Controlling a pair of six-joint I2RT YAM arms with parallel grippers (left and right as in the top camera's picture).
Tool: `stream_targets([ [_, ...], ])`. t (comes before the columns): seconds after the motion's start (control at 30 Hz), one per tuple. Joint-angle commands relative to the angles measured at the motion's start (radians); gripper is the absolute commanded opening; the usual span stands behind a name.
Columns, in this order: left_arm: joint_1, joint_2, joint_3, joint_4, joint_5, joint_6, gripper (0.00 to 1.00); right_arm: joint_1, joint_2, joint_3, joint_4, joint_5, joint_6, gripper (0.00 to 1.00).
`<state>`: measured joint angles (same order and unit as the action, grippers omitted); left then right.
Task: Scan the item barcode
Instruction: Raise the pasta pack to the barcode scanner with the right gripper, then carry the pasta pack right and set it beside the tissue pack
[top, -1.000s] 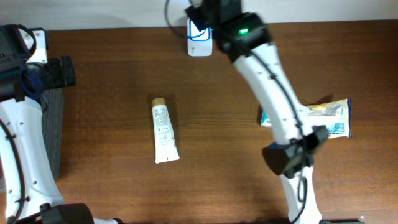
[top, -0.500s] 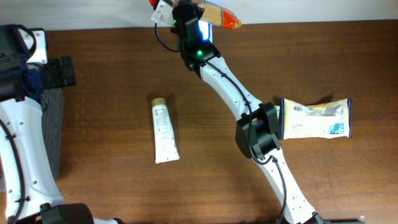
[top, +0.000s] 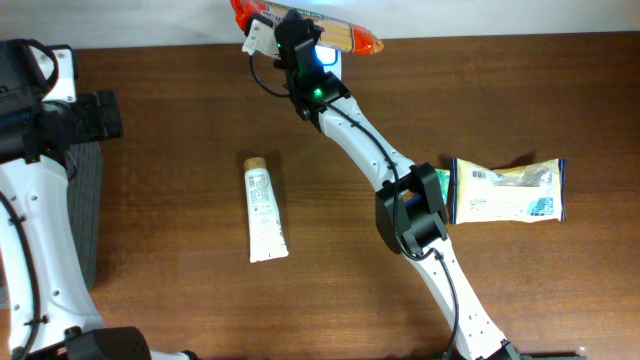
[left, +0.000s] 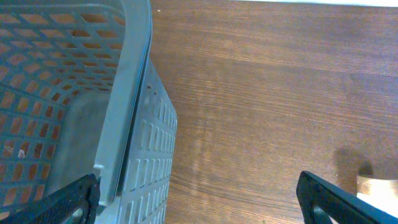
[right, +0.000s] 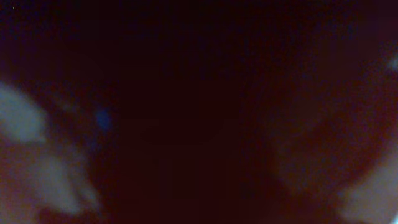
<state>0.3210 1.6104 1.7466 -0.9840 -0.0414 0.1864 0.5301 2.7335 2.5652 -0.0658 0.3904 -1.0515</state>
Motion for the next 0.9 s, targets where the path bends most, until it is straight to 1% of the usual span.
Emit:
stream_targets([
  [0.0,-0.002,0.001,0.006,0.001,0.0,-0.009,0.99,0.006,-0.037,0.02,0.032,0.001,-0.014,0.04],
  [0.17,-0.002,0.001,0.006,0.001,0.0,-0.009,0.99,0.014,-0.039,0.02,0.015,-0.047,-0.01,0.04],
  [0.27,-0.002,0.001,0.006,0.001,0.0,-0.009,0.99,0.029,-0.084,0.02,0.011,-0.041,-0.006,0.04],
  [0.33,-0.002,0.001,0.006,0.001,0.001,-0.009,0.99,0.033,-0.14,0.02,-0.049,0.002,-0.006,0.04],
  [0.37,-0.002,0.001,0.006,0.001,0.0,-0.009,0.99,0.034,-0.181,0.02,-0.127,0.033,0.018,0.04],
  [0.4,-0.002,0.001,0.006,0.001,0.001,-0.009,0.99,0.034,-0.227,0.02,-0.239,0.048,0.1,0.04],
  [0.43,-0.002,0.001,0.006,0.001,0.001,-0.009,0.99,0.034,-0.254,0.02,-0.305,0.06,0.163,0.04],
  [0.53,-0.002,0.001,0.006,0.001,0.001,-0.009,0.99,0.032,-0.379,0.02,-0.638,0.119,0.557,0.04],
  [0.63,-0.002,0.001,0.006,0.001,0.0,-0.009,0.99,0.018,-0.495,0.02,-1.03,0.106,0.975,0.04],
  [0.67,-0.002,0.001,0.006,0.001,0.001,-0.009,0.99,0.003,-0.521,0.02,-1.189,0.064,1.081,0.04],
  [0.7,-0.002,0.001,0.006,0.001,0.0,-0.009,0.99,-0.018,-0.525,0.02,-1.313,-0.024,1.141,0.04],
  [0.77,-0.002,0.001,0.006,0.001,0.001,-0.009,0.99,-0.06,-0.509,0.015,-1.44,-0.182,1.194,0.04],
  [0.8,-0.002,0.001,0.006,0.001,0.0,-0.009,0.99,-0.109,-0.484,-0.027,-1.517,-0.323,1.203,0.04],
  [0.87,-0.002,0.001,0.006,0.001,0.0,-0.009,0.99,-0.14,-0.475,-0.109,-1.521,-0.399,1.203,0.04],
])
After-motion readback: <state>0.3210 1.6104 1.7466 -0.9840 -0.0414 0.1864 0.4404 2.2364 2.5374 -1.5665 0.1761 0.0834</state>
